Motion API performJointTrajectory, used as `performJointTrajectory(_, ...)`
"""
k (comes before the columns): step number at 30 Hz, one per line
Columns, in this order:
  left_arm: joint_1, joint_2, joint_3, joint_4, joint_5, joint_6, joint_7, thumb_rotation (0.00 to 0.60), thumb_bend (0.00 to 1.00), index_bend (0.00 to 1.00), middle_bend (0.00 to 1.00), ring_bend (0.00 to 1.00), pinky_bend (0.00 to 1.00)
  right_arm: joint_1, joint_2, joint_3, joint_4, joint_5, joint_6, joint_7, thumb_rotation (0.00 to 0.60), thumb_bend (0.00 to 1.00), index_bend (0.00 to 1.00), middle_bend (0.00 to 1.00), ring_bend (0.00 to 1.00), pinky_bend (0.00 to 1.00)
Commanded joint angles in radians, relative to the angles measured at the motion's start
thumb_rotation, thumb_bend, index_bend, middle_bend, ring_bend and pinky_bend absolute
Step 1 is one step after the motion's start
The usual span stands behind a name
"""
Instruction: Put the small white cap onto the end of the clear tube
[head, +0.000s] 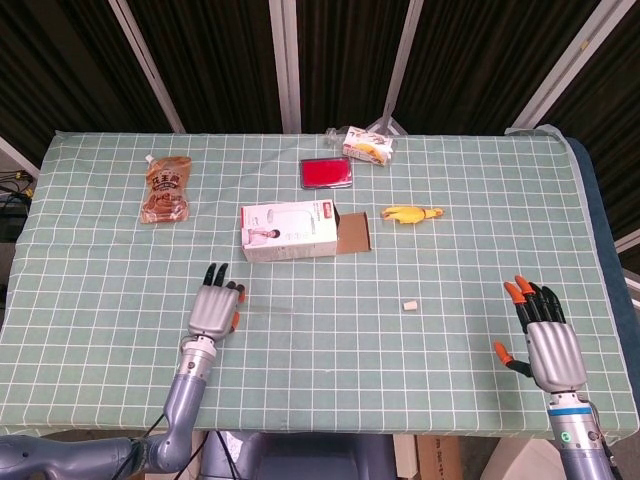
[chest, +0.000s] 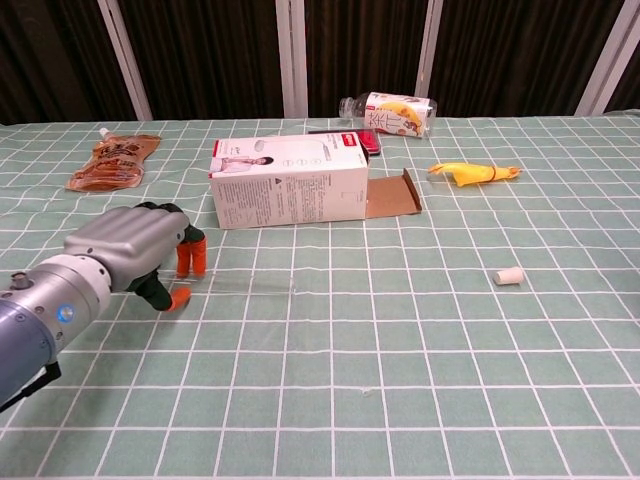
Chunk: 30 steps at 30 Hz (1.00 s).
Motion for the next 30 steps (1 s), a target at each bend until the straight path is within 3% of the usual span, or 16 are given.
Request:
performJointTrajectory(1, -0.004, -0.006, 0.000, 0.006, -0.005, 0.001, 0.001, 0.600, 0.50, 0.45, 0.42, 0.07, 0.00, -0.001, 0.000, 0.000, 0.000, -0.001, 0.001, 0.001, 0.600, 0.32, 0.00, 0.00, 0.00, 0.00)
performJointTrajectory(4, -0.009, -0.012, 0.000, 0.013, -0.008, 0.001, -0.002, 0.600, 0.52, 0.46, 0.43, 0.07, 0.00, -0.002, 0.000, 0.001, 0.000, -0.003, 0.002, 0.004, 0.600, 0.32, 0.00, 0.00, 0.00, 0.00)
performJointTrajectory(12, -0.015, -0.021, 0.007, 0.020, 0.025, 0.011, -0.039, 0.600, 0.70, 0.49, 0.48, 0.10, 0.00, -0.003, -0.001, 0.002, 0.002, -0.006, 0.003, 0.009, 0.600, 0.32, 0.00, 0.00, 0.00, 0.00)
performJointTrajectory(26, -0.001, 0.056, 0.013, -0.043, 0.164, 0.044, -0.195, 0.600, 0.71, 0.50, 0.50, 0.10, 0.00, -0.005, 0.000, 0.007, -0.003, 0.003, 0.002, 0.001, 0.600, 0.32, 0.00, 0.01, 0.00, 0.00)
performJointTrajectory(30, 0.005, 0.104, 0.004, -0.084, 0.211, 0.058, -0.253, 0.600, 0.71, 0.50, 0.50, 0.10, 0.00, 0.006, -0.012, 0.024, -0.006, 0.008, 0.001, -0.025, 0.600, 0.32, 0.07, 0.13, 0.12, 0.00)
